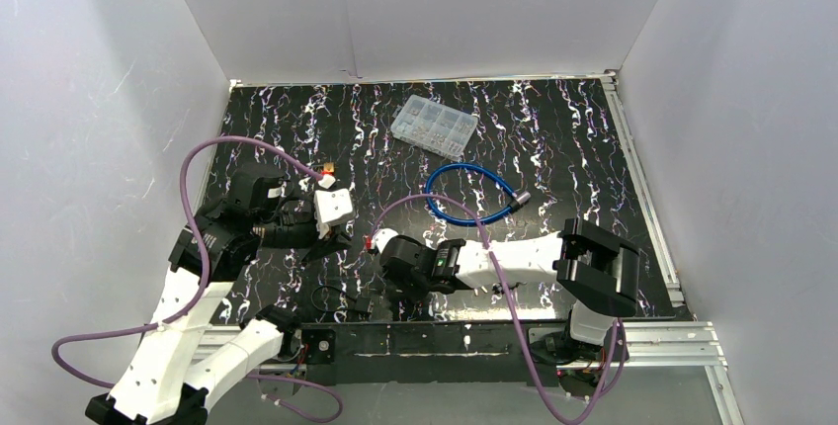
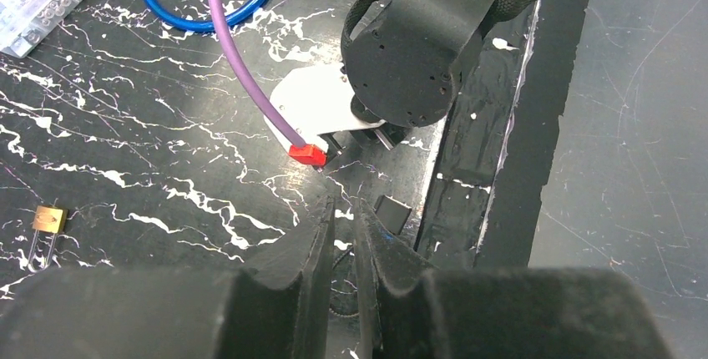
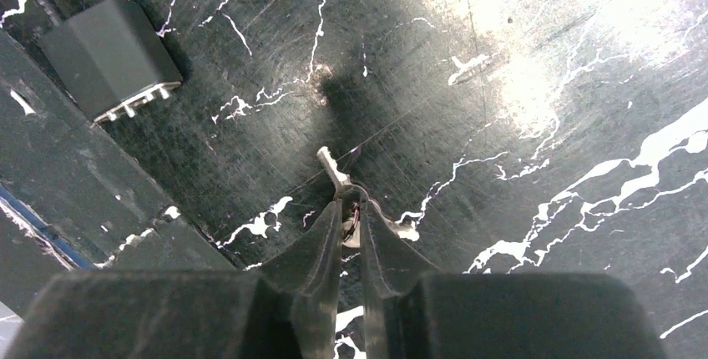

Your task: Unlock with the key

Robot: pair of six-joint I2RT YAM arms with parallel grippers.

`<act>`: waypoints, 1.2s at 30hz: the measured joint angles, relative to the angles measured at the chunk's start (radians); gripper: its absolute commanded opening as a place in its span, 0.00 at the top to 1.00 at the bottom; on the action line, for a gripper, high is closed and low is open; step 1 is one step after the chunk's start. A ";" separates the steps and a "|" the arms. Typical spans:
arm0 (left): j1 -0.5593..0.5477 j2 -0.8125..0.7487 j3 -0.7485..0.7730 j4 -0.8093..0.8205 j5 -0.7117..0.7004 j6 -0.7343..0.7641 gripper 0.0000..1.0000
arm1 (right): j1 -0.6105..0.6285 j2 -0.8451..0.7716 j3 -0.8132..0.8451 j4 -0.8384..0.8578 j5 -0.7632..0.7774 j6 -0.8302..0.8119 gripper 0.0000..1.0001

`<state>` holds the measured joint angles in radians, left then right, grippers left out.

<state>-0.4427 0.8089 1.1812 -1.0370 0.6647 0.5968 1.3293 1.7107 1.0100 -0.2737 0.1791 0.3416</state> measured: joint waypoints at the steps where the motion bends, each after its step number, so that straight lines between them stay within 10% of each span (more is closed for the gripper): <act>1: 0.000 0.000 0.000 0.000 0.000 0.001 0.87 | 0.000 0.002 0.000 0.002 -0.002 0.000 0.87; 4: 0.000 0.000 0.000 0.000 0.000 0.005 0.88 | 0.000 0.004 0.000 0.013 -0.007 0.001 0.99; 25: 0.000 -0.034 -0.102 0.002 0.069 0.079 0.86 | -0.028 -0.381 -0.024 0.018 -0.007 -0.063 0.99; 36: -0.001 -0.202 -0.034 0.171 0.189 0.694 0.51 | -0.024 -0.492 0.340 -0.146 -0.109 -0.155 0.99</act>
<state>-0.4438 0.6071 1.1477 -0.8658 0.8536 1.2903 1.3048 1.2182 1.3495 -0.4194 0.0704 0.1867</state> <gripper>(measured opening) 0.479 0.024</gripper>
